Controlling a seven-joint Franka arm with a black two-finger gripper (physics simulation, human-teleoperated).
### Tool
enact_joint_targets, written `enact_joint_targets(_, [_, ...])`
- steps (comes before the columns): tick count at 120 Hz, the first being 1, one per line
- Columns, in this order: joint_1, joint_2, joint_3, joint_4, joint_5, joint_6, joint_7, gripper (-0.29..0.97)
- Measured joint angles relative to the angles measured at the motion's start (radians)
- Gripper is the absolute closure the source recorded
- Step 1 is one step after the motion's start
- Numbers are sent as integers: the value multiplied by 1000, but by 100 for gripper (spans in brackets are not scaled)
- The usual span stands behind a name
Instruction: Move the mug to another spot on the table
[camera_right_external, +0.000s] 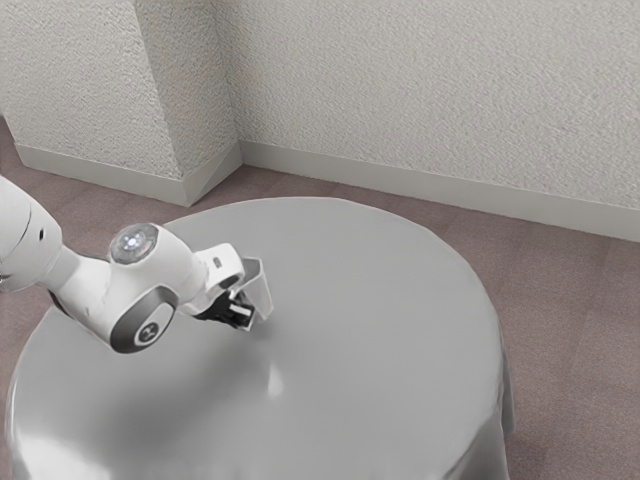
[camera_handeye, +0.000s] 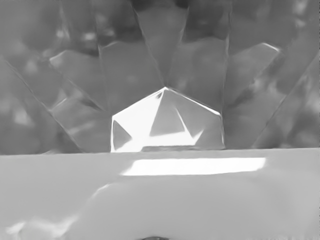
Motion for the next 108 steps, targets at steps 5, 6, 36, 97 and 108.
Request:
enact_joint_targets(5, [-8, 5, -1, 1, -1, 2, 0, 74])
enact_joint_targets(6, [-10, 6, -1, 1, -1, 3, 1, 74])
enact_joint_targets(36, [-29, 76, -1, 72, 7, 10, 3, 74])
enact_joint_targets(97, [-50, 99, -2, 66, 13, 9, 3, 57])
enact_joint_targets(108, [-51, 99, -2, 65, 15, 8, 1, 41])
